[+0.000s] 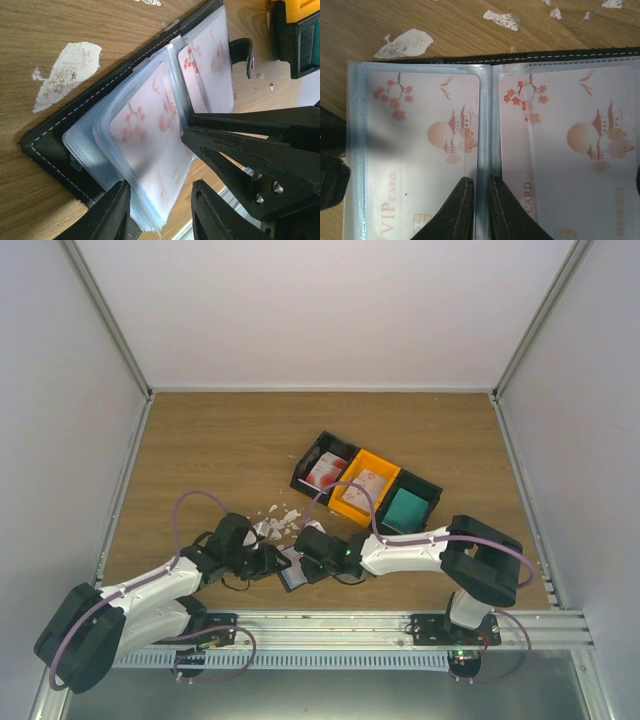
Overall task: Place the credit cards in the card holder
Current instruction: Turn over the card slot in the card holder.
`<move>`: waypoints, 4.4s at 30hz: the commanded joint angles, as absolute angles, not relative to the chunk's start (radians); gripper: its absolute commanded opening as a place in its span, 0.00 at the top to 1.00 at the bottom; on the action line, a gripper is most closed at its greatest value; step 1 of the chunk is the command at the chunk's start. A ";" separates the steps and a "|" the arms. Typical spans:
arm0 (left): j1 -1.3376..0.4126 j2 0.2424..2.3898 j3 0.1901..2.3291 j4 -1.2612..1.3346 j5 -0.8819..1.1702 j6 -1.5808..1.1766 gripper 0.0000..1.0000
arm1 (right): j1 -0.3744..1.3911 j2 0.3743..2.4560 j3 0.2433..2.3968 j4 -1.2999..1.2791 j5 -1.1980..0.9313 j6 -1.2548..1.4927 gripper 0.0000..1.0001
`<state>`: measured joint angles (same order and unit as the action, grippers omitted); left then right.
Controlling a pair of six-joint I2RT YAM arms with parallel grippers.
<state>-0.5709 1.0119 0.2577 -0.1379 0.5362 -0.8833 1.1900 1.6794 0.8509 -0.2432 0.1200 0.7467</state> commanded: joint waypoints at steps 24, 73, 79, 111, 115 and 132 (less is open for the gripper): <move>-0.552 0.983 0.256 -0.113 0.519 -0.906 0.67 | 1.160 1.719 0.799 -0.240 0.083 0.766 0.91; -0.548 1.199 0.286 0.129 0.681 -0.890 0.66 | 1.158 1.598 0.848 -0.276 0.202 0.774 0.89; -0.549 1.214 0.304 0.136 0.698 -0.880 0.66 | 1.158 1.534 0.851 -0.301 0.255 0.790 0.86; -0.583 1.508 0.489 0.357 0.741 -0.897 0.54 | 1.083 1.236 0.685 -0.338 0.351 0.859 0.73; -0.586 1.454 0.506 0.285 0.694 -0.863 0.50 | 1.066 1.247 0.683 -0.309 0.283 0.783 0.64; -0.586 1.242 0.422 0.046 0.495 -0.801 0.48 | 1.046 1.538 0.732 -0.245 0.191 0.734 0.73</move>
<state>-0.5800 1.2720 0.4587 0.0879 0.5484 -0.8253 1.0538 1.5005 0.6952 -0.2237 0.1375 0.7162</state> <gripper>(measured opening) 0.530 0.302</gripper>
